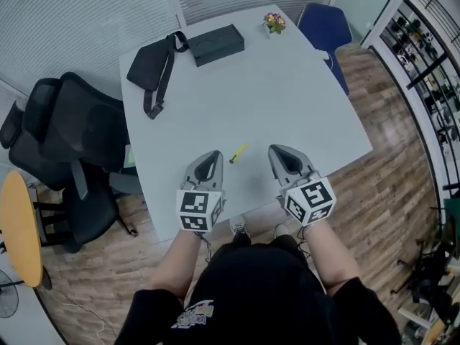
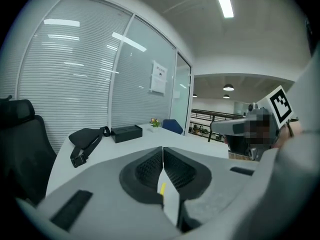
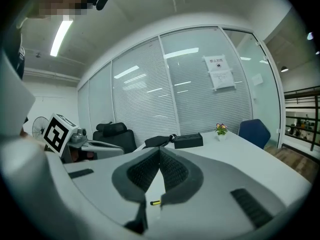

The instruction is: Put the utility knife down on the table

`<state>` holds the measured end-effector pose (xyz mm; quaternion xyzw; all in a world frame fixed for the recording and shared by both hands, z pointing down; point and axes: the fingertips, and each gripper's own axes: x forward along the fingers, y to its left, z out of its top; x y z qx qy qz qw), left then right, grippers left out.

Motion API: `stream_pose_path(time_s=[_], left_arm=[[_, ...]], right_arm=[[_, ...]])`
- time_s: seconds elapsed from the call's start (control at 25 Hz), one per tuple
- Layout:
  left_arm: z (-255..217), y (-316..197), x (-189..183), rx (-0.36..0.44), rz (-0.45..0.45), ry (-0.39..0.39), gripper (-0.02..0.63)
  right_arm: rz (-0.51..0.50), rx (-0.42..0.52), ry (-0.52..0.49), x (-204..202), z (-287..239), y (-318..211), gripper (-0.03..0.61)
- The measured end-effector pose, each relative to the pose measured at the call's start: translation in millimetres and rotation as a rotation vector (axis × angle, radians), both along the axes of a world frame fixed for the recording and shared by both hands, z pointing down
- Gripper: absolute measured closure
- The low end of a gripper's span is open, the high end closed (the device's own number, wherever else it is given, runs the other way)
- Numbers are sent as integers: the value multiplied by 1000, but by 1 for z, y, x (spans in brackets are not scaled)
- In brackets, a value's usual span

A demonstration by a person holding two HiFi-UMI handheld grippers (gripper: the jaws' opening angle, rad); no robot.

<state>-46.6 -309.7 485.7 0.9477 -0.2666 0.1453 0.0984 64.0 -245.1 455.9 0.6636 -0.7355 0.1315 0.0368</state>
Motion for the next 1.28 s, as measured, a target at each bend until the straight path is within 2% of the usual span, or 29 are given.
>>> stream_pose_path(time_s=[0.2, 0.36, 0.8, 1.04, 1.28], left_arm=[[-31, 27, -12, 42, -65, 51, 608], [-53, 58, -9, 80, -114, 67, 609], [-83, 181, 5, 144, -243, 82, 609], [-81, 228, -10, 151, -290, 53, 609], [-82, 240, -45, 150, -326, 53, 609]], right_arm=[[-88, 49, 22, -4, -25, 13, 575], [-149, 79, 15, 4, -42, 35, 575], [-327, 135, -3, 18, -63, 126, 575], [-414, 111, -28, -4, -50, 152, 575], [-459, 111, -32, -41, -51, 160, 575]])
